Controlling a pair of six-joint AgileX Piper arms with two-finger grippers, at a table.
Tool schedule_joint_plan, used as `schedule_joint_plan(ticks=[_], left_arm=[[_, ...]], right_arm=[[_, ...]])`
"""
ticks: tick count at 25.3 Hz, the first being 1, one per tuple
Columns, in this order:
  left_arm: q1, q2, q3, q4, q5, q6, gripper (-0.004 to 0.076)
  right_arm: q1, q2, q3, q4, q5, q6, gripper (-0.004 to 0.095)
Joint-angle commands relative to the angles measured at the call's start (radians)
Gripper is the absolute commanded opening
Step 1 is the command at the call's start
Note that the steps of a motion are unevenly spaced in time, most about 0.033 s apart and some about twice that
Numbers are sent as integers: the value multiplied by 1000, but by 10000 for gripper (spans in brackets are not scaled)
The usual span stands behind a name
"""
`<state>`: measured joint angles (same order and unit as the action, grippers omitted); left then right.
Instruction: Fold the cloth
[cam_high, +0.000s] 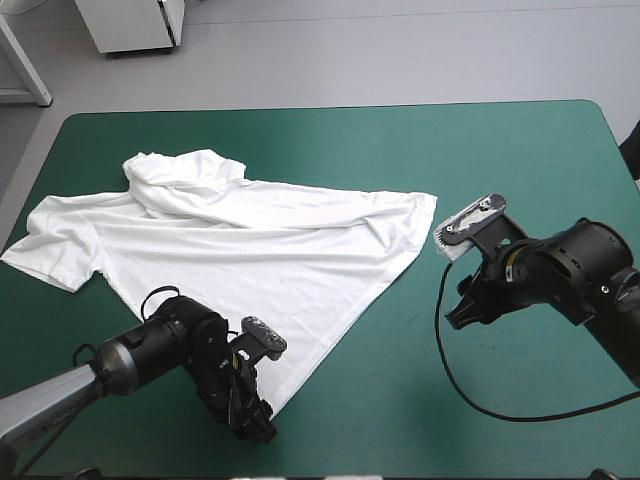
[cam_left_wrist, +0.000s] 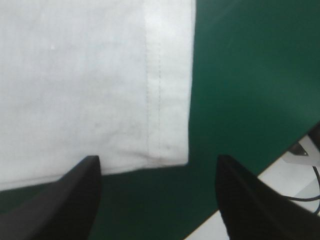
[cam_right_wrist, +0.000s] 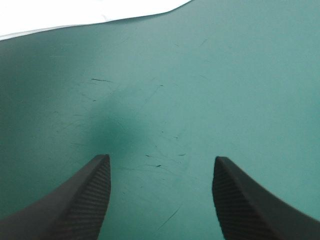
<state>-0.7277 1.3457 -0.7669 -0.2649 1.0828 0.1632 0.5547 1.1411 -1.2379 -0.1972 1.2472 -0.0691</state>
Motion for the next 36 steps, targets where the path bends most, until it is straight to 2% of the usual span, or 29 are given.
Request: schedule_joint_plan(ticks=[1,7,10,14,21,24,26,27,31,33,35,36], left_arm=[[-34,33,-18,-16,-33,4,482],[-158,147,13,23,-146,-66,479],[-198,190,38,15,-232,-103,443],[-206,237,59,13,-293,-130,321],[-206,316,63,20,-351,-126,55],[-206,318,61,22,-344,-103,-21],[-206,305,61,20,-330,-101,-22],[-206,280,61,11,-312,-101,-22],[-206,124,59,7,-248,-144,-22],[-206,51,48,7,-213,-163,-22],[-206,0,47,4,-177,-169,-22],[-206,-18,47,4,-152,-169,-22]], right_arm=[[-2,-14,-31,-18,-21,1,564],[-2,-14,-31,-18,-21,1,564],[-2,-14,-31,-18,-21,1,564],[-2,-14,-34,-18,-21,1,564],[-2,-14,-34,-20,-32,1,564],[-2,-12,-34,-34,-72,1,564],[-2,3,-34,-79,-131,1,564],[-2,40,-34,-142,-178,1,564],[-2,235,-111,-223,-191,17,564],[-8,326,-212,-233,-196,20,564],[-52,410,-347,-176,-198,20,564],[-100,469,-421,-111,-202,4,564]])
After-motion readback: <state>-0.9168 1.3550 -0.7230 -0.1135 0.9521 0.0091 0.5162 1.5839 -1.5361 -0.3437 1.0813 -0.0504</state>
